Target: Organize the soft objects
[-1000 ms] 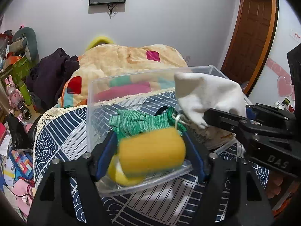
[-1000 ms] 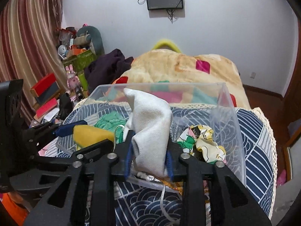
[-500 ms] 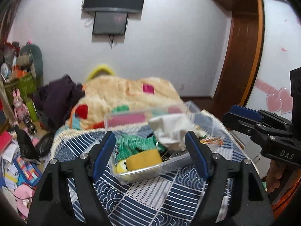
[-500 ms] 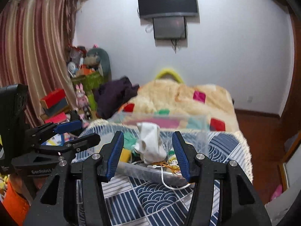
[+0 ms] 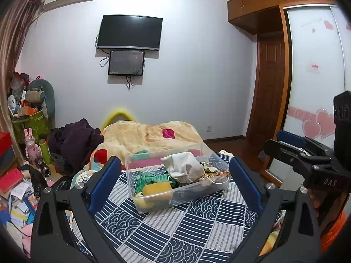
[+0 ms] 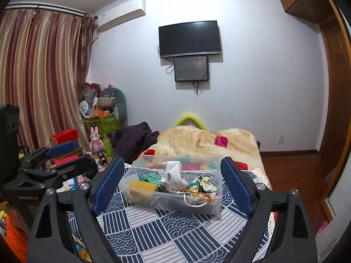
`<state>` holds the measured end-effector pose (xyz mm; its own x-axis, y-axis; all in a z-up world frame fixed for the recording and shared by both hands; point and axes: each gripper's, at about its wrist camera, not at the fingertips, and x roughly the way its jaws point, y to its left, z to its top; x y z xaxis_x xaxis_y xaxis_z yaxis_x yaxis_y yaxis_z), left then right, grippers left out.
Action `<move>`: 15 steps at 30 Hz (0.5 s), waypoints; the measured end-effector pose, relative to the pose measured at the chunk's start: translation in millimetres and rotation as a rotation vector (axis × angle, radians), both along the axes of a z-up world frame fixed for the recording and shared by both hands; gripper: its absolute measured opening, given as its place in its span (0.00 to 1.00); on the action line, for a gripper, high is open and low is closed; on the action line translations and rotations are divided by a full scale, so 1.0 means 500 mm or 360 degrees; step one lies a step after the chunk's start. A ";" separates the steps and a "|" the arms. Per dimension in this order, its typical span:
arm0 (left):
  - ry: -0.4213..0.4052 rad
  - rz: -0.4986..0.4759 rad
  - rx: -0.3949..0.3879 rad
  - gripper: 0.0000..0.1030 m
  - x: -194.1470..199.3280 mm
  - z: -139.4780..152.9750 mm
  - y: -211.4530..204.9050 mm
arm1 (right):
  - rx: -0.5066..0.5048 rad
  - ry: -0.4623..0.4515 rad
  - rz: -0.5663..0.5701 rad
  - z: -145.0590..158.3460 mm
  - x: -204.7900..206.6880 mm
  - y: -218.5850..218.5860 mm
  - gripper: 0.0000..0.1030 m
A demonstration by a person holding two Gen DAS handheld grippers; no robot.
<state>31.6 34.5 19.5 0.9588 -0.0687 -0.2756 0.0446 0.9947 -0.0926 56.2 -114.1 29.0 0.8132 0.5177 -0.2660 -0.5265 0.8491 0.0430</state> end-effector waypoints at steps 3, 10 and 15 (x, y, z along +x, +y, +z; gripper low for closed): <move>-0.0012 0.0011 0.0008 0.98 -0.008 -0.005 -0.004 | 0.0013 -0.0015 -0.0026 -0.010 -0.006 -0.007 0.97; -0.0008 0.0017 0.0025 0.99 -0.020 -0.019 -0.010 | -0.0012 0.0009 -0.0027 -0.022 -0.008 -0.005 0.97; -0.0004 0.0008 0.0042 0.99 -0.021 -0.024 -0.018 | -0.0016 0.0006 -0.0018 -0.027 -0.018 -0.006 0.97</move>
<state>21.2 25.5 7.4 0.9598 -0.0563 -0.2751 0.0396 0.9970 -0.0659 47.1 -117.0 15.5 0.8180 0.5057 -0.2741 -0.5167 0.8554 0.0361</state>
